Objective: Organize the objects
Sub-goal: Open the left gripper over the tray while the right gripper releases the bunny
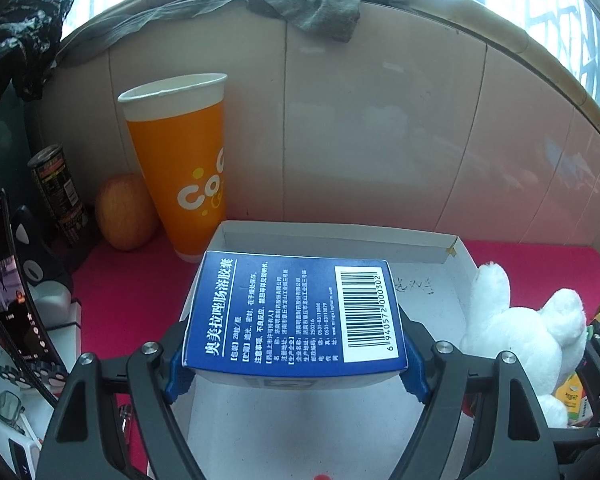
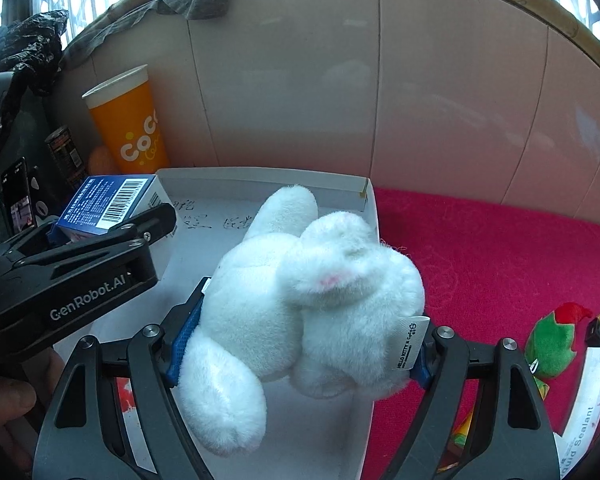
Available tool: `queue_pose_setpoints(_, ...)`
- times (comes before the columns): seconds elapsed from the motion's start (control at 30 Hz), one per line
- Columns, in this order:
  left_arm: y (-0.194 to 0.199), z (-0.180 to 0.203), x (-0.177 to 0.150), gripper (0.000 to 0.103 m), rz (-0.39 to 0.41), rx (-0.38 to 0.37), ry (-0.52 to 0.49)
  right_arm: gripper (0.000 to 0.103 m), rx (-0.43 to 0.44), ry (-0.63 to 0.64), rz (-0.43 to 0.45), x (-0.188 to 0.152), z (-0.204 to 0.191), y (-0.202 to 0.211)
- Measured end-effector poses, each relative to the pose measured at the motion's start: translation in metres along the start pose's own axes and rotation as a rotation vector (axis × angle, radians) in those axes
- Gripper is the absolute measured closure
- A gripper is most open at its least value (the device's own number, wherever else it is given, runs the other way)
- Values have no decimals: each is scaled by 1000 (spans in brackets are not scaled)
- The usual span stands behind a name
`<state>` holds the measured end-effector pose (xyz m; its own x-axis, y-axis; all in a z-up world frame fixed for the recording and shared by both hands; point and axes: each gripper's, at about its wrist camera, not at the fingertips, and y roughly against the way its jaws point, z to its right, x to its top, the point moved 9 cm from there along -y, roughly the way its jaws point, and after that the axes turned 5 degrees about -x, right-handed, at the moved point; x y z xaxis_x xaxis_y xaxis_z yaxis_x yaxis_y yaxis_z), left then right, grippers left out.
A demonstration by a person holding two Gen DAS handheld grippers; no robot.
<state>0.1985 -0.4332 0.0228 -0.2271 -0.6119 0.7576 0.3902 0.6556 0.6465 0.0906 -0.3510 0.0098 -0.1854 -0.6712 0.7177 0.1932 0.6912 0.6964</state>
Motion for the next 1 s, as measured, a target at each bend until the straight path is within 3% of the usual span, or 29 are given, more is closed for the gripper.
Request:
queue_pose_setpoints(0.23, -10, 0, 0, 21, -33, -24, 22, 19, -10, 5, 10, 7, -2, -5)
queue_pose_setpoints(0.3, -12, 0, -3, 19, -46, -38, 35, 14, -4, 11, 3, 6, -4, -5)
queue_pose_setpoints(0.33, -11, 0, -4, 14, -52, -37, 41, 12, -5, 19, 5, 5, -5, -4)
queue_pose_setpoints(0.37, -9, -1, -5, 0, -46, -33, 44, 7, -8, 32, 14, 4, -7, -2)
queue_pose_setpoints(0.43, 0, -3, -3, 0, -6, -9, 44, 0, -2, 63, 49, 4, -11, 8)
queue_pose_setpoints(0.7, 71, -1, 10, 0, 168, -10, 82, 0, 6, 122, 173, 0, -16, 63)
queue_pose_setpoints(0.87, 111, 13, 0, 0, 246, -90, 92, 0, 30, 77, 192, -18, 3, 96)
queue_pose_setpoints(1.0, 127, 26, -19, 0, 253, -148, 100, 0, 24, 9, 202, -32, 33, 118)
